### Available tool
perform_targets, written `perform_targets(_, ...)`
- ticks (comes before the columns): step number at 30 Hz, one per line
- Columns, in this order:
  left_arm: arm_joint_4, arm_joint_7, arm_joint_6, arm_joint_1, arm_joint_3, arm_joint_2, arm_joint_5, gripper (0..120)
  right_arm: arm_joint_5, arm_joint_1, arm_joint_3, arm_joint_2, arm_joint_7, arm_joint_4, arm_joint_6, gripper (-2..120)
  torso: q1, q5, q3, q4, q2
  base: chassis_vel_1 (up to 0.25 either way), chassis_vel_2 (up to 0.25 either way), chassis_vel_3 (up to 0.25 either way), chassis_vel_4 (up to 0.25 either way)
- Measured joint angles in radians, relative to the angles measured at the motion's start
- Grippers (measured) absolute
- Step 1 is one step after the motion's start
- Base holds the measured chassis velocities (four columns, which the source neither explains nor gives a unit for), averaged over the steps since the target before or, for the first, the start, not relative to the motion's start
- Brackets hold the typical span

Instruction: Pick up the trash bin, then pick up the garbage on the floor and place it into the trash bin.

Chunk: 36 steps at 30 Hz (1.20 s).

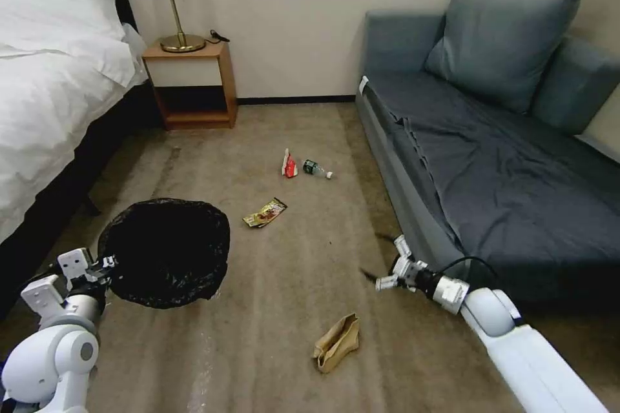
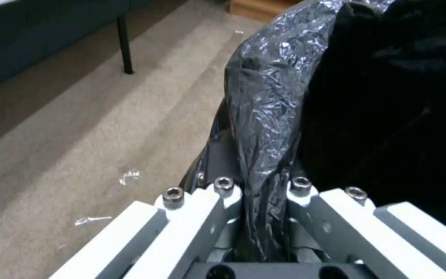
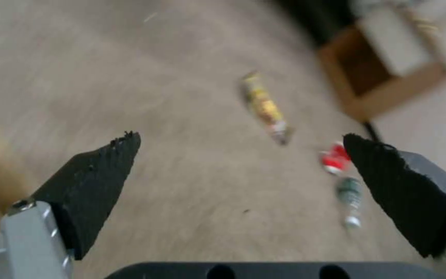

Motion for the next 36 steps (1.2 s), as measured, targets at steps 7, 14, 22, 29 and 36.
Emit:
perform_targets(7,0.004,0.018,-0.01,0.018,-0.008,-0.033,0.022,3,-0.297,0.164,-0.127,0.106,-0.169,-0.115,0.096,100,0.0,-0.0002,0.0,0.0005,0.0,0.0,0.0,0.0,0.0)
perform_targets(14,0.002,0.023,-0.008,0.015,-0.014,-0.03,0.027,3,-0.306,0.236,-0.255,0.093,-0.31,-0.136,0.087,100,0.0,-0.0001,0.0,0.0002,0.0,0.0,0.0,0.0,0.0)
perform_targets(22,0.005,0.022,-0.006,0.01,-0.008,-0.045,0.032,3,-0.254,0.273,-0.349,0.033,-0.395,-0.104,0.055,100,0.0,0.0,0.0,-0.0002,0.0,0.0,0.0,0.0,0.0)
perform_targets(29,0.022,0.022,-0.018,0.006,-0.005,-0.049,0.035,3,-0.306,0.268,-0.357,0.115,-0.396,-0.156,0.075,100,0.0,0.0,0.0,0.0002,0.0,0.0,0.0,0.0,0.0)
perform_targets(36,0.025,0.024,-0.024,0.009,-0.007,-0.048,0.034,3,-0.352,0.265,-0.36,0.167,-0.391,-0.228,0.087,100,0.0,-0.0001,0.0,0.0001,0.0,0.0,0.0,0.0,0.0)
